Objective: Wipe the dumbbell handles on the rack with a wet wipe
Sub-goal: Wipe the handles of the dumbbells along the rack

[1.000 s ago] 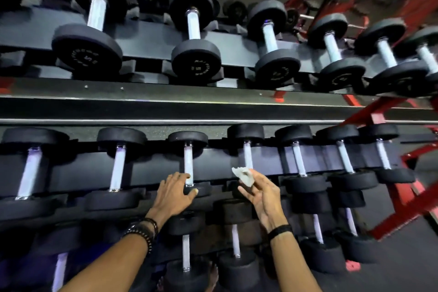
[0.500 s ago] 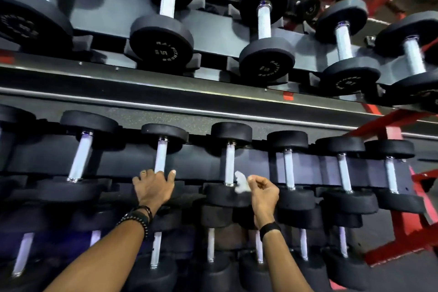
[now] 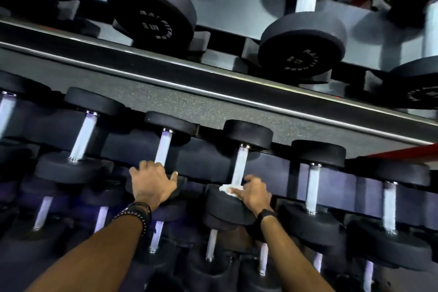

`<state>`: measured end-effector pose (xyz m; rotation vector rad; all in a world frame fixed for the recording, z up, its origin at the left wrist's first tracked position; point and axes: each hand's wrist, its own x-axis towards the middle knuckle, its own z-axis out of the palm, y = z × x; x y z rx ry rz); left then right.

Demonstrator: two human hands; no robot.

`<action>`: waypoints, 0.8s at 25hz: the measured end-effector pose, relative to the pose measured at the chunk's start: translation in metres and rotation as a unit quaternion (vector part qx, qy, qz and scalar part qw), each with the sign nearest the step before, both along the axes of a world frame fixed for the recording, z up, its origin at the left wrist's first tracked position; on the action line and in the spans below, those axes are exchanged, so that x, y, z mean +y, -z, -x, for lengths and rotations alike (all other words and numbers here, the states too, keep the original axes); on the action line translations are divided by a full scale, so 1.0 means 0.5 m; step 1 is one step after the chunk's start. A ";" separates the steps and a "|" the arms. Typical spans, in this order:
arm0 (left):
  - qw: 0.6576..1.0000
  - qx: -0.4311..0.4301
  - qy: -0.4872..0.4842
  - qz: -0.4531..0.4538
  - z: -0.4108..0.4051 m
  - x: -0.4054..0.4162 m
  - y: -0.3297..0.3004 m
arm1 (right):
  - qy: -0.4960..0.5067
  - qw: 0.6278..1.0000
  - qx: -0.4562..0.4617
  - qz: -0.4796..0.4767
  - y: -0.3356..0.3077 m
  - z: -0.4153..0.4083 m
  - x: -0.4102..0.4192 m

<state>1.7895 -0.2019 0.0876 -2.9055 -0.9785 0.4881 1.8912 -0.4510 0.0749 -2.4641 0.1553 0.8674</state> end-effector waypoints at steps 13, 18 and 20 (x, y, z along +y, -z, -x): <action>0.999 -0.029 -0.035 0.009 0.001 -0.005 0.014 | -0.103 0.982 0.146 -0.066 0.001 -0.067 0.009; 0.999 -0.026 -0.030 0.001 0.000 -0.007 0.001 | -0.199 0.978 0.068 0.008 0.002 -0.058 -0.011; 1.000 -0.011 -0.018 -0.005 0.000 -0.008 0.001 | -0.189 0.980 -0.007 0.063 -0.011 -0.034 0.001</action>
